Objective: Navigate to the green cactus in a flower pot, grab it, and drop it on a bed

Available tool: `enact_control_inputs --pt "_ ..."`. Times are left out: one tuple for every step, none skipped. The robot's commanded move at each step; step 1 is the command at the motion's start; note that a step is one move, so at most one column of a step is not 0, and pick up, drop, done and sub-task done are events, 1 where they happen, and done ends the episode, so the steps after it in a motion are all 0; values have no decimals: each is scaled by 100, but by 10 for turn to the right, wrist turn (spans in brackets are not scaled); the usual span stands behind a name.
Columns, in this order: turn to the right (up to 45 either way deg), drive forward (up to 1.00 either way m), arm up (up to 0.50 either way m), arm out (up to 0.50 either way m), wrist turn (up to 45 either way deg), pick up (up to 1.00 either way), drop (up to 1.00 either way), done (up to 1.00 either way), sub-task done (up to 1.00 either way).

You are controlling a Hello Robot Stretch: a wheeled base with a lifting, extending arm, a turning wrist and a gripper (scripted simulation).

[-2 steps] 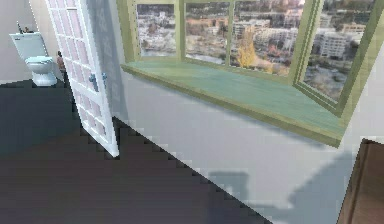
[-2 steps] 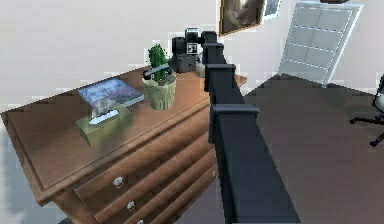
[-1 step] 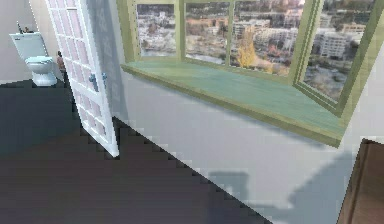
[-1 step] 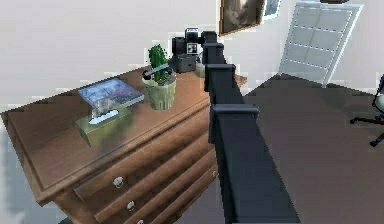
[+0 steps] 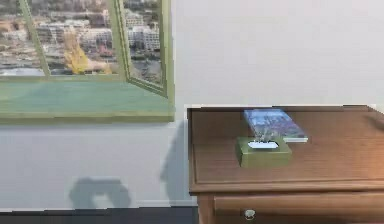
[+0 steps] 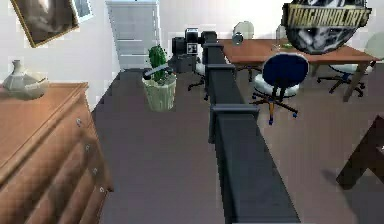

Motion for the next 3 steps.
enact_control_inputs --pt "450 0 0 0 0 0 0 0 0" --pt "450 0 0 0 0 0 0 0 0" --pt "360 0 0 0 0 0 0 0 0"
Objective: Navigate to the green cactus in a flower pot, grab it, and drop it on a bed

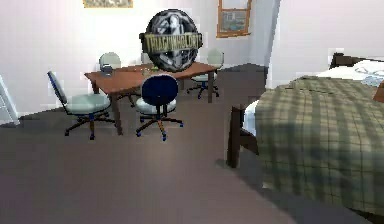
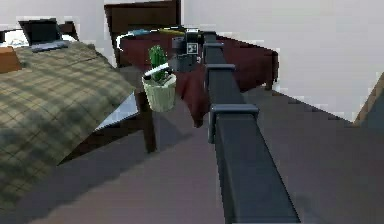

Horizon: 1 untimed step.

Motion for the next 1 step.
enact_control_inputs --pt "0 100 0 0 0 0 0 0 0"
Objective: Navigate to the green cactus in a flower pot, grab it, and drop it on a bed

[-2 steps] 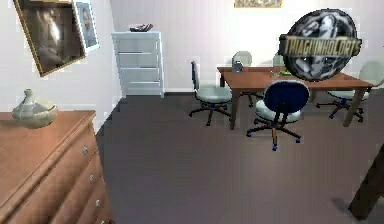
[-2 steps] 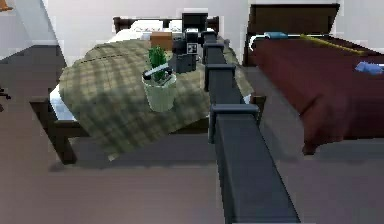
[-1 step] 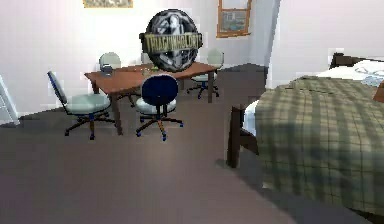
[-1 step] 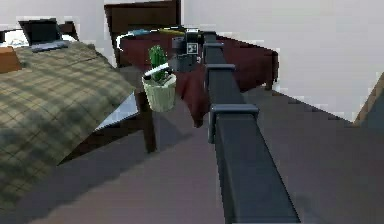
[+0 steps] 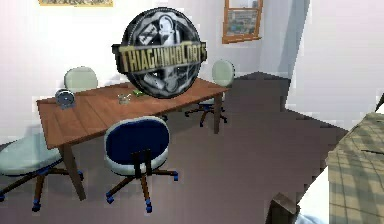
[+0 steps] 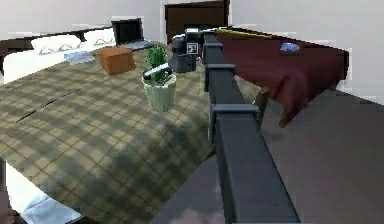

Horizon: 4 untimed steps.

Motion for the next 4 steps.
enact_control_inputs --pt "60 0 0 0 0 0 0 0 0" --pt "0 80 0 0 0 0 0 0 0" --pt "420 0 0 0 0 0 0 0 0" --pt "0 100 0 0 0 0 0 0 0"
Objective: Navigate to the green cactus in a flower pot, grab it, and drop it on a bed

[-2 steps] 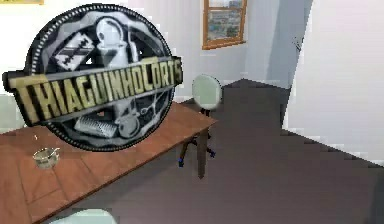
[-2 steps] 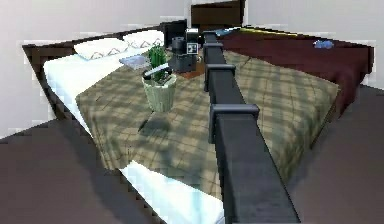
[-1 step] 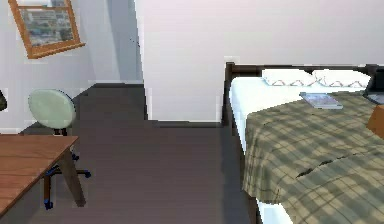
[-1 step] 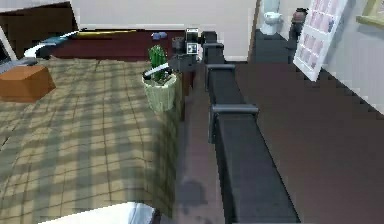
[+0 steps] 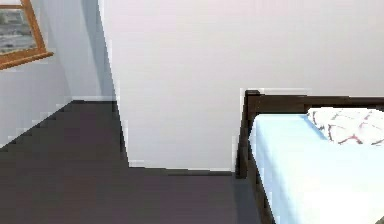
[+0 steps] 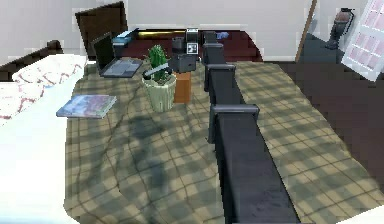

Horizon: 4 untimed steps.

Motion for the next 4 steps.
enact_control_inputs --pt "0 35 0 0 0 0 0 0 0" --pt "90 0 0 0 0 0 0 0 0" --pt "0 0 0 2 0 0 0 0 0" --pt "0 0 0 0 -90 0 0 0 0"
